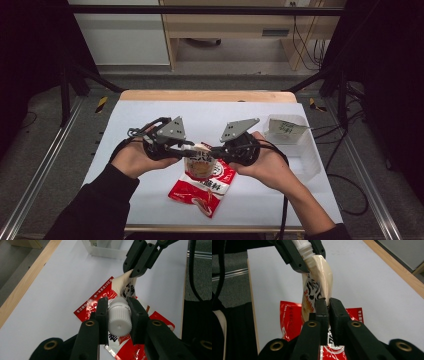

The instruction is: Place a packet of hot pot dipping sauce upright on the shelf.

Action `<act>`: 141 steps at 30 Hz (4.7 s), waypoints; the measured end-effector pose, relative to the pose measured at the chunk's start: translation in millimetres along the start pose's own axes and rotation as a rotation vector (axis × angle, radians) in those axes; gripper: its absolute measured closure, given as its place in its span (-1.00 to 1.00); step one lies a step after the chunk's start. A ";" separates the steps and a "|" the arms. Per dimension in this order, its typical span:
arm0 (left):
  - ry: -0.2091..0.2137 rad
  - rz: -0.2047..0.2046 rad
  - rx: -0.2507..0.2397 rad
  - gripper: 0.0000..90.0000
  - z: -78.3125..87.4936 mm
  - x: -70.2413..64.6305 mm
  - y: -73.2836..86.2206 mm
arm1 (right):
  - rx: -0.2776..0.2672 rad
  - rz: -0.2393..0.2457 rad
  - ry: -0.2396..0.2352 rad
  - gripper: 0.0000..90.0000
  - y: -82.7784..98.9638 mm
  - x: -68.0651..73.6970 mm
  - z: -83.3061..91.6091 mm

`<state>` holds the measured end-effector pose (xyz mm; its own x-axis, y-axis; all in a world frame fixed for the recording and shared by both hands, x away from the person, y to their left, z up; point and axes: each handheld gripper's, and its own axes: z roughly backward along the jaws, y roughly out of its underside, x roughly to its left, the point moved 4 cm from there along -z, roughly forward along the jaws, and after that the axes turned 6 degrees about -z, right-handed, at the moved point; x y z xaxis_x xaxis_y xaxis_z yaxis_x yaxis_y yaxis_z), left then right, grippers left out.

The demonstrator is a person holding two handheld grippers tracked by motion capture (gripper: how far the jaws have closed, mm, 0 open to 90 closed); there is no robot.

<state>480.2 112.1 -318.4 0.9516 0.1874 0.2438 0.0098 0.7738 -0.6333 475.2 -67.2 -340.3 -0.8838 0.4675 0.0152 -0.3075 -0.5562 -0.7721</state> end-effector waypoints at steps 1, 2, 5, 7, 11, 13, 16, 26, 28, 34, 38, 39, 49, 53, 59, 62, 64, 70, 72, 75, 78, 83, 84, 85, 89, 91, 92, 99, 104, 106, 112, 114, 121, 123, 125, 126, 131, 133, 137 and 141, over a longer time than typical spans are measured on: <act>-0.005 -0.007 0.008 0.62 0.4 -0.1 -0.3 | 0.003 0.009 0.006 0.78 -0.2 -0.1 0.7; -0.009 -0.009 0.012 0.62 0.7 -0.1 -0.4 | 0.006 0.014 0.013 0.72 -0.3 -0.1 1.4; -0.012 -0.012 0.016 0.63 2.0 1.1 0.8 | 0.026 0.065 0.042 0.41 -1.0 -0.1 3.7; -0.012 -0.011 0.019 0.63 2.4 1.3 1.9 | 0.045 0.095 0.063 0.22 -1.8 0.5 3.7; -0.003 -0.016 0.019 0.63 1.9 0.4 2.1 | 0.074 0.171 0.071 -0.04 -4.9 0.7 1.7; 0.002 -0.021 0.020 0.63 1.2 -0.7 1.7 | 0.088 0.194 0.063 -0.16 -7.0 0.5 0.1; 0.010 -0.030 0.015 0.63 -0.3 -2.7 1.4 | 0.128 0.205 0.068 -0.27 -10.1 -1.8 -3.4; 0.024 -0.049 0.016 0.63 -0.3 -5.3 2.1 | 0.195 0.219 0.016 -0.42 -17.7 -8.0 -12.4; 0.027 -0.053 0.015 0.63 -0.9 -5.8 2.1 | 0.206 0.233 0.004 -0.31 -18.6 -8.2 -13.9; 0.048 -0.067 0.013 0.63 -2.2 -8.4 0.9 | 0.244 0.275 -0.021 -0.12 -21.4 -5.2 -20.9; 0.049 -0.070 0.006 0.63 -1.9 -9.7 0.7 | 0.250 0.284 -0.053 0.01 -22.7 -2.7 -23.8; 0.051 -0.071 0.004 0.63 -1.8 -10.0 0.7 | 0.252 0.283 -0.058 0.04 -22.6 -2.1 -24.5; 0.049 -0.059 -0.013 0.63 -2.8 -8.9 2.8 | 0.264 0.304 -0.082 0.68 -20.4 1.7 -25.6; 0.048 -0.052 -0.020 0.63 -5.2 -8.1 2.7 | 0.269 0.294 -0.070 0.81 -20.4 0.8 -24.0; 0.044 -0.043 -0.027 0.62 -6.8 -8.0 2.1 | 0.285 0.284 -0.060 0.92 -21.3 2.1 -21.3; 0.054 -0.043 -0.043 0.61 -7.8 -8.4 1.3 | 0.290 0.285 -0.053 0.94 -23.1 1.9 -19.0; 0.030 -0.039 -0.047 0.60 -6.5 -6.8 1.4 | 0.291 0.294 -0.043 0.94 -25.2 1.5 -16.9; -0.019 -0.015 -0.099 0.09 -5.2 -6.1 0.5 | 0.288 0.287 -0.021 0.95 -30.9 -0.7 -9.9; -0.009 0.004 -0.127 -0.13 -4.6 -7.8 -0.1 | 0.294 0.284 -0.012 0.95 -30.6 -2.5 -7.2; 0.011 0.008 -0.145 -0.31 -6.0 -9.9 0.4 | 0.295 0.272 -0.006 0.95 -27.8 -5.2 -4.6; 0.011 0.008 -0.138 -0.44 -6.8 -11.2 3.6 | 0.302 0.268 0.000 0.95 -24.2 -8.5 -2.1; -0.062 0.024 -0.093 -0.61 -5.8 -12.6 12.8 | 0.300 0.261 0.022 0.95 -20.7 -16.3 4.6; -0.065 0.027 -0.089 -0.65 -6.4 -13.4 15.0 | 0.301 0.266 0.025 0.95 -20.5 -18.7 7.2; -0.065 0.030 -0.087 -0.68 -7.2 -14.0 17.4 | 0.296 0.255 0.032 0.95 -20.3 -20.0 9.6; -0.074 0.051 -0.068 -0.77 -9.3 -15.3 27.9 | 0.282 0.249 0.051 0.95 -18.9 -29.9 20.5; -0.081 0.063 -0.066 -0.80 -9.7 -15.2 33.0 | 0.281 0.236 0.061 0.95 -17.1 -35.2 25.1; -0.084 0.070 -0.066 -0.81 -9.6 -15.0 35.6 | 0.280 0.236 0.062 0.95 -16.2 -38.1 26.6; -0.088 0.099 -0.060 -0.85 -7.8 -18.4 57.2 | 0.292 0.220 0.082 0.95 -11.6 -57.0 34.3; -0.106 0.136 -0.052 -0.86 -7.7 -22.1 76.7 | 0.289 0.221 0.102 0.95 -14.3 -70.8 40.1; -0.113 0.148 -0.048 -0.86 -7.2 -23.5 85.6 | 0.284 0.222 0.110 0.95 -15.4 -76.5 42.7; -0.136 0.188 -0.033 -0.86 -3.8 -31.8 111.6 | 0.274 0.221 0.135 0.95 -14.9 -94.5 48.9; -0.150 0.206 -0.035 -0.87 -2.0 -33.7 120.4 | 0.275 0.218 0.148 0.95 -14.7 -99.4 50.8; -0.199 0.250 -0.019 -0.88 -1.9 -40.4 147.1 | 0.266 0.214 0.170 0.96 -14.9 -110.5 56.8; -0.206 0.250 -0.017 -0.88 -2.0 -42.0 152.4 | 0.265 0.214 0.177 0.96 -14.6 -112.1 59.0; -0.218 0.259 -0.021 -0.88 -1.4 -42.8 157.6 | 0.264 0.219 0.184 0.96 -14.7 -113.9 61.2; -0.224 0.265 -0.022 -0.88 -1.2 -43.2 160.4 | 0.261 0.212 0.186 0.96 -14.4 -114.4 62.5; -0.269 0.289 -0.025 -0.88 -2.0 -44.3 176.1 | 0.262 0.205 0.201 0.95 -10.1 -119.4 69.3; -0.279 0.307 -0.036 -0.88 -2.6 -44.0 182.1 | 0.264 0.198 0.212 0.96 -7.3 -121.2 71.7; -0.286 0.336 -0.049 -0.88 -4.1 -44.3 189.2 | 0.263 0.185 0.229 0.96 -1.3 -124.8 76.7; -0.284 0.333 -0.047 -0.88 -4.5 -44.9 190.9 | 0.270 0.174 0.239 0.96 4.2 -128.6 83.4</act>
<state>440.8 248.6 -453.6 0.7828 0.5863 0.2085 -0.2633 0.6156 -0.7428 558.2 -187.0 -292.5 -0.8337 0.4793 -0.2742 -0.2699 -0.7869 -0.5549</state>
